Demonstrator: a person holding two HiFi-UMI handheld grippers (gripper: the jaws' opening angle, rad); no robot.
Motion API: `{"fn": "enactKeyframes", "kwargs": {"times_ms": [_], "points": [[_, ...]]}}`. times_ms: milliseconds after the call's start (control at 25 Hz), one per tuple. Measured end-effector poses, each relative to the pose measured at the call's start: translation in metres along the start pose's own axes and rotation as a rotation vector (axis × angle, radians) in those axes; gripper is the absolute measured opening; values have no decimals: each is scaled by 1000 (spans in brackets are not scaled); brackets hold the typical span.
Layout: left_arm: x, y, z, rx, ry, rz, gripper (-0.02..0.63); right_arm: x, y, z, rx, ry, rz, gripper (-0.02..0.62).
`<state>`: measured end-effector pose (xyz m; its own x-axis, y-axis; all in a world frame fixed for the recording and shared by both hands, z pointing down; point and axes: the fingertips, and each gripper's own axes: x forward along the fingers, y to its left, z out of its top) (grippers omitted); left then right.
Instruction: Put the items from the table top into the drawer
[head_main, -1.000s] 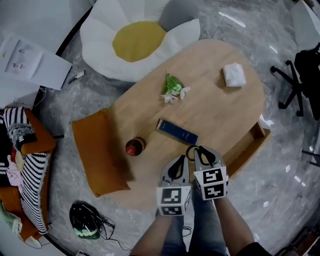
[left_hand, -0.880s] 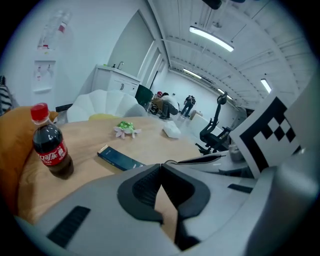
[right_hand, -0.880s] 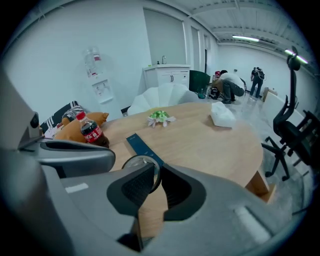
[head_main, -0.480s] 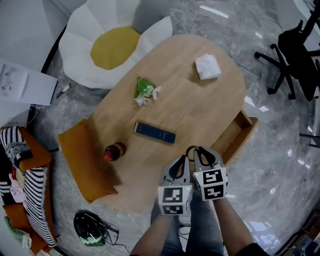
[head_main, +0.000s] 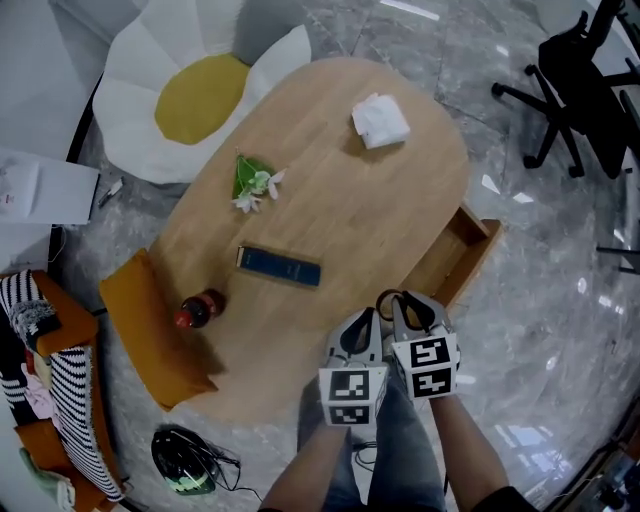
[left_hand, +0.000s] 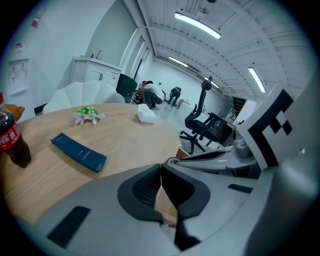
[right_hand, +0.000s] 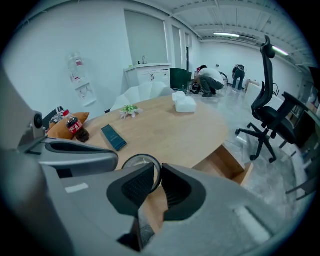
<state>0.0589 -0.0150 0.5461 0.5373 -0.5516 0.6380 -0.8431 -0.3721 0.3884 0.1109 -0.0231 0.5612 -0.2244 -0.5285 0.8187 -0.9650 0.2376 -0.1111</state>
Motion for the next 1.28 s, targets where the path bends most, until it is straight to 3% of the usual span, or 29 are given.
{"fn": "enactKeyframes", "kwargs": {"times_ms": [480,1040,1280], "points": [[20,-26,-28,-2,37,15,11,-2,-38,-35,-20,40,-4,48],[44,-21,-66,-27,61,68,11,35,-51,-73,-54,100,25,48],[55,-20,-80,-22,74,84,11,52,-48,-81,-85,111,83,48]]}}
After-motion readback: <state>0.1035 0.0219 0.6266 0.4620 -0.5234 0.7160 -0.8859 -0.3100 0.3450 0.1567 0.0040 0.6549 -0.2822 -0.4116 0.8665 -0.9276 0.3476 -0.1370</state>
